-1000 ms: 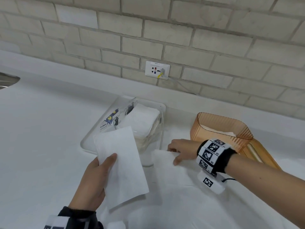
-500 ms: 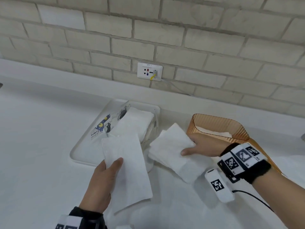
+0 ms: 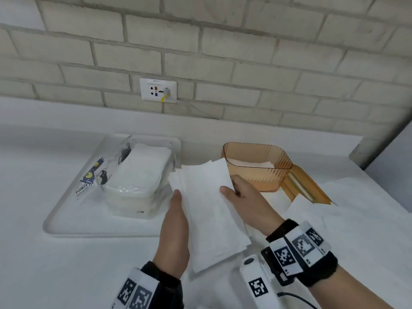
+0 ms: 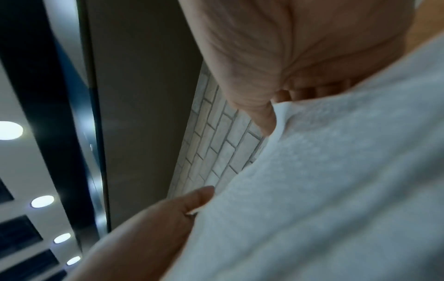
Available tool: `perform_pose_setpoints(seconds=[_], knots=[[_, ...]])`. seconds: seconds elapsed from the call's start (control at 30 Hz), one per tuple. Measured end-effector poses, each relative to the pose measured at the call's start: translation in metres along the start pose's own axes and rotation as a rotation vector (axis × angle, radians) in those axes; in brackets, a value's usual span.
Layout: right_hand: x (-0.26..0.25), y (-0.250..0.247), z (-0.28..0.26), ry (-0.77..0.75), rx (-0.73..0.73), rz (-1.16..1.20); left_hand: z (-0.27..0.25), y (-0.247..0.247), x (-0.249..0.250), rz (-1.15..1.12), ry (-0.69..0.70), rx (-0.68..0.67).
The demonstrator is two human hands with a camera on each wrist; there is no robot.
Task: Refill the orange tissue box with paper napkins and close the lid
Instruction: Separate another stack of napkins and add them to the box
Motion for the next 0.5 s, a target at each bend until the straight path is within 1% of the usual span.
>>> perform_pose_setpoints(seconds=[0.03,0.1,0.17,0.23,0.33,0.37,0.43,0.5], knots=[[0.004,-0.004,-0.001,0.0,0.029,-0.044,-0.001,0.003,0.0,0.026,0.008,-0.014],[0.009,-0.01,-0.004,0.033,0.044,-0.072,-0.002,0.01,-0.004,0.087,0.0,-0.069],[0.013,-0.006,-0.008,0.068,-0.016,-0.063,-0.003,0.016,-0.01,0.139,-0.039,-0.104],[0.013,-0.002,-0.01,0.073,-0.055,-0.061,-0.002,0.019,-0.011,0.159,-0.05,-0.12],[0.013,-0.005,-0.011,0.044,-0.02,-0.01,0.001,0.019,-0.014,0.171,-0.047,-0.142],[0.013,-0.003,-0.012,0.043,-0.045,0.007,0.001,0.02,-0.014,0.164,-0.051,-0.142],[0.013,0.009,-0.017,0.035,-0.145,-0.037,0.002,0.02,-0.016,0.166,-0.067,-0.129],[0.017,0.009,-0.022,0.036,-0.167,-0.077,0.003,0.02,-0.019,0.185,-0.07,-0.134]])
Point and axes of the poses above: each hand's wrist, its own z-axis towards the middle knuckle, its own y-axis out of the palm, x = y × z, the point moved 8 cm from there along z, towards the middle knuckle, and after that the axes turned 5 degrees about y, right-handed, at the moved point
